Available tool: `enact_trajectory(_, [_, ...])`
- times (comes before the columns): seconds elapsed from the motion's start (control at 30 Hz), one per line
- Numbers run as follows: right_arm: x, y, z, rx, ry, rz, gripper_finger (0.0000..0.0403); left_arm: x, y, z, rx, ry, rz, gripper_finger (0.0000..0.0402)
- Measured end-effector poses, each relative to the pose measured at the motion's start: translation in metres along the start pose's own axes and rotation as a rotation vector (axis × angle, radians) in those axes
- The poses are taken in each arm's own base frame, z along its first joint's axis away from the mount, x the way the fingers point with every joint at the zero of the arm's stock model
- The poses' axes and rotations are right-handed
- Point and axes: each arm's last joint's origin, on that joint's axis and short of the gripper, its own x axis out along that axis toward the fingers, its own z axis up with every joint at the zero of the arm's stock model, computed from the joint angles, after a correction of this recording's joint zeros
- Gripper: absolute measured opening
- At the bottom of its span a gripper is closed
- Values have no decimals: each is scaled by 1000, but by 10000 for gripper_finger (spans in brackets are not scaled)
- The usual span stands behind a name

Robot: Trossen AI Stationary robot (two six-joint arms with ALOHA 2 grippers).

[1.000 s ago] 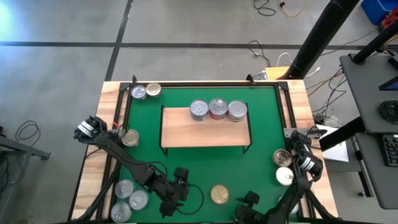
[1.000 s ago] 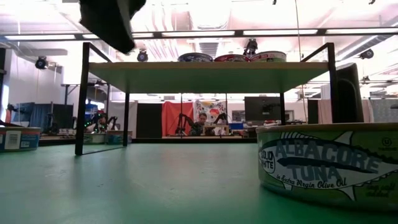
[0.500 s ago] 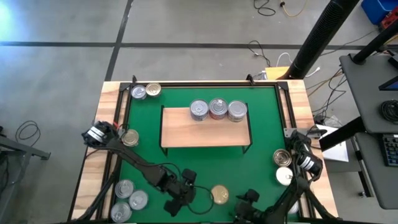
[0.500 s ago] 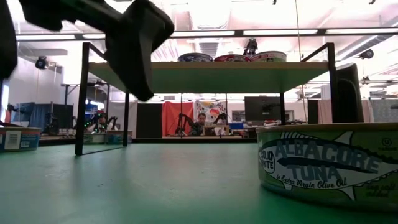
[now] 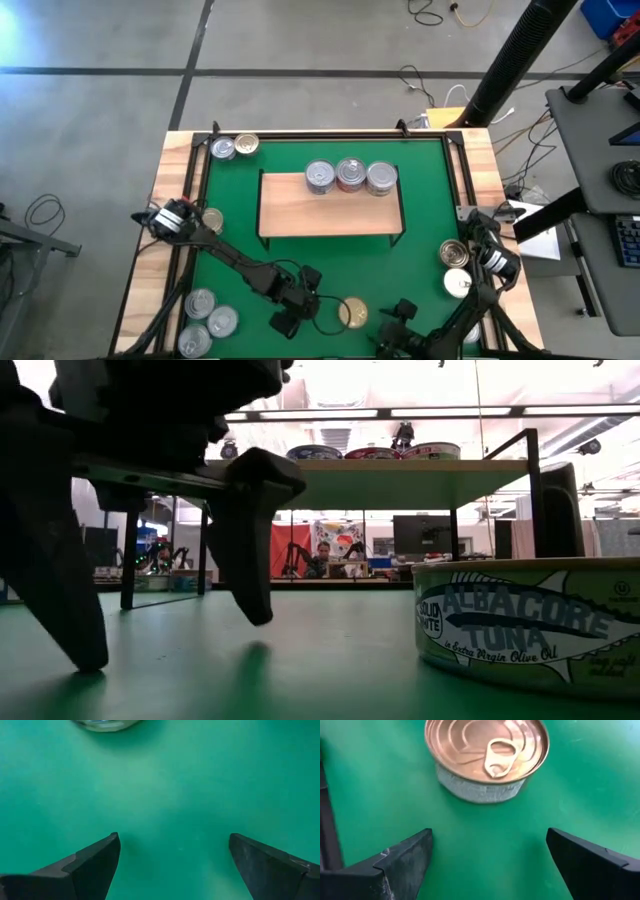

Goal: Stack canned seafood by type on shelf
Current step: Put the right green tuna can on the shelf

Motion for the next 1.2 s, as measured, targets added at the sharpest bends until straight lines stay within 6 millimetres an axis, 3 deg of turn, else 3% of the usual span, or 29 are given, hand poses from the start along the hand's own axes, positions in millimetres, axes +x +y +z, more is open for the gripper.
enact_trajectory(0.27, [26, -2, 11, 94, -74, 16, 380, 13, 11, 1, -32, -28, -1, 356])
enact_trajectory(0.67, [52, -3, 41, -42, -95, 9, 380, 12, 13, 24, -54, -218, 43, 356])
enact_trajectory(1.2, [60, -9, 62, -76, -25, 31, 380, 4, 5, 30, -209, -167, -42, 356])
